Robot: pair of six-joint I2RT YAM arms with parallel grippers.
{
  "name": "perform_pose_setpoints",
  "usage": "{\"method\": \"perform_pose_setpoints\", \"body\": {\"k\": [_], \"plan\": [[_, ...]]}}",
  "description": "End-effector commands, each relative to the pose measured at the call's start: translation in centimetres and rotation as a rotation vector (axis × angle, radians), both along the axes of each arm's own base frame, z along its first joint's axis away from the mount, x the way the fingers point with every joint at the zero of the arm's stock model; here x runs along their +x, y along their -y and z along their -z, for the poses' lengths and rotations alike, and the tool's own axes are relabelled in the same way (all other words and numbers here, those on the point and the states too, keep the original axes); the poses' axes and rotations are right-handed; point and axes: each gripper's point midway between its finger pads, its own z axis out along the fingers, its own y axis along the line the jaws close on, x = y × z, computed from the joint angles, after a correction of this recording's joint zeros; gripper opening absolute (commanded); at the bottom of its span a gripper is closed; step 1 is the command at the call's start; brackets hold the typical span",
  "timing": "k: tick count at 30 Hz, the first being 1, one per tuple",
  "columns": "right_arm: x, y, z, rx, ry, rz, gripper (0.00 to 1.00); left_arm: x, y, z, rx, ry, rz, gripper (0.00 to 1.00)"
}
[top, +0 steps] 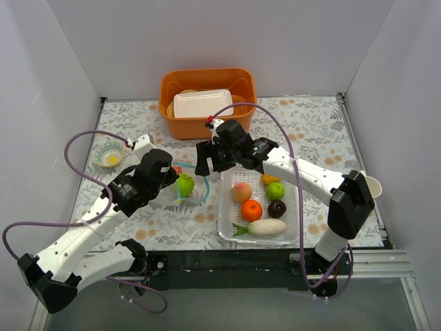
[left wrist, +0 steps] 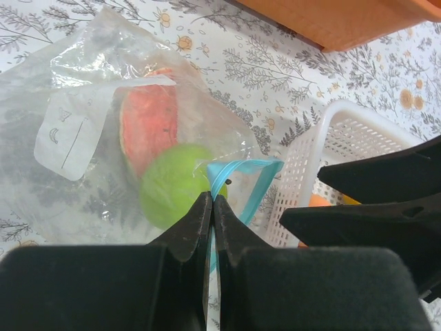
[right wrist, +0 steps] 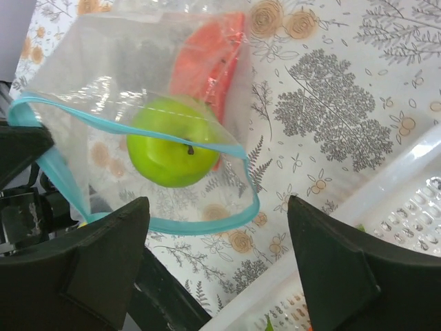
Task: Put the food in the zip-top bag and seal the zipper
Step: Place the fake fruit in the zipper food storage bag, then adjust the zipper food storage bag at the center of the board.
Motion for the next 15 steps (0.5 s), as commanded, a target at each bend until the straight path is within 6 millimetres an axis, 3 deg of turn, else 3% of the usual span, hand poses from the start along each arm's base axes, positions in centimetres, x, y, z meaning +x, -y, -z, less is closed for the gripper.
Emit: {"method": "perform_pose_setpoints", "body": {"k": [1,5,15], "plan": [[0.1,1.2,0.0,-0.038,0.013,0.023,0.82,0.2,-1.5,-2.9,-0.018,0.08,-0.073,0.0],[-0.3,1.1,0.8,-0.048,-0.003,-0.006,0.67,0.2,-1.7,-3.5,-0.02,0.091,-0.083,0.0],[-0.7,0.8,3.4,-0.1,-0.047,-0.052,0.57,0.3,-2.0,-4.3,-0.024,0.11,-0.095,0.0]]}}
